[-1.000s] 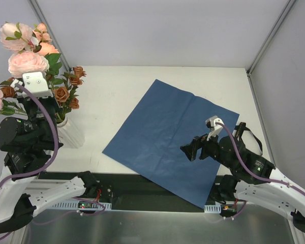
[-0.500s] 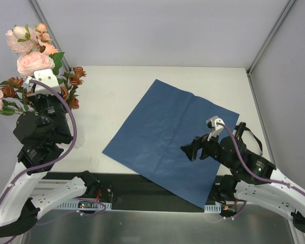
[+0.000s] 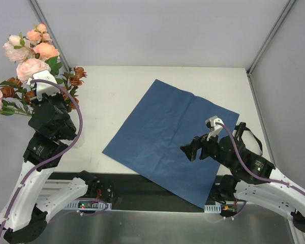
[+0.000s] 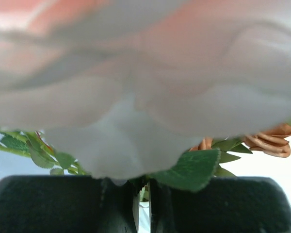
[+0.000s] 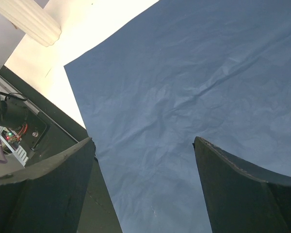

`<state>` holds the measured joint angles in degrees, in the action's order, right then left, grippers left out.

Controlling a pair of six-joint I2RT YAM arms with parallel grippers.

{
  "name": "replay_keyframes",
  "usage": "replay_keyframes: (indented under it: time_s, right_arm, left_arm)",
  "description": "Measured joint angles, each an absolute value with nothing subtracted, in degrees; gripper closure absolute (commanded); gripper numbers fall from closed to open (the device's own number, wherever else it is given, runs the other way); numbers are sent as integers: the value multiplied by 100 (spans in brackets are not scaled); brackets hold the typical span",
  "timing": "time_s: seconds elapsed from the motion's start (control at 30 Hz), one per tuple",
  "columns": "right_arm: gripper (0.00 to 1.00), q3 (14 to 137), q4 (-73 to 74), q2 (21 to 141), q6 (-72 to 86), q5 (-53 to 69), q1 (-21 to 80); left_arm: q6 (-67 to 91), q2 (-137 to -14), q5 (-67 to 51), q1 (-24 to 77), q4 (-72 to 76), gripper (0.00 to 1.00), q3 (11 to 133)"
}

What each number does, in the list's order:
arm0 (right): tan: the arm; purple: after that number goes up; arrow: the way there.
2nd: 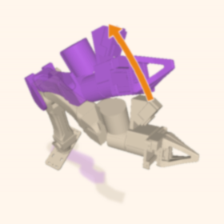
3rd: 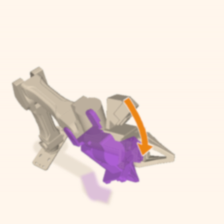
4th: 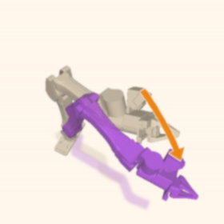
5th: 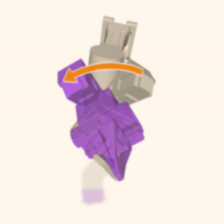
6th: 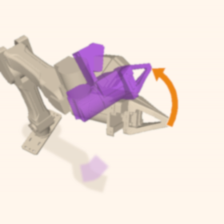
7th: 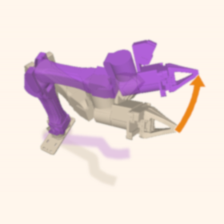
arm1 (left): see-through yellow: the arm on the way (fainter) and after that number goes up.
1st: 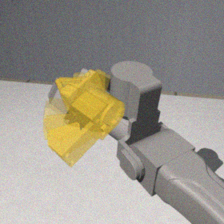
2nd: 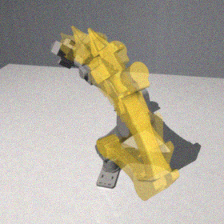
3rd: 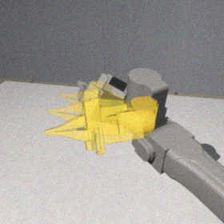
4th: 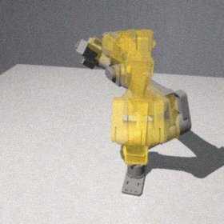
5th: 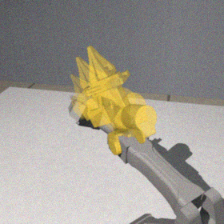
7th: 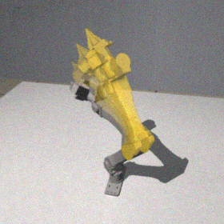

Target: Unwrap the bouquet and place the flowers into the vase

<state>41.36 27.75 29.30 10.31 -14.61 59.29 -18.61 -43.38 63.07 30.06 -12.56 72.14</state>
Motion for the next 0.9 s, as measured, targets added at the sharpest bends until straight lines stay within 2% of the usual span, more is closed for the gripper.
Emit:
replay_keyframes:
  time_s: [0.4,0.83,0.87,0.9]
  right_arm:
    - [14,4136,2777,2974,1031,-1457,5929]
    - [14,3992,2873,2864,1046,-1459,5929]
    - [14,3983,2884,2864,1046,-1459,5929]
    - [14,3972,2895,2862,1048,-1459,5929]
  left_arm:
    - [-537,-4023,6128,2139,-1669,100,6624]
    - [235,-3806,5730,1455,-1800,100,5756]
    - [285,-3806,5701,1450,-1848,100,5730]
    - [336,-3806,5688,1452,-1894,94,5717]
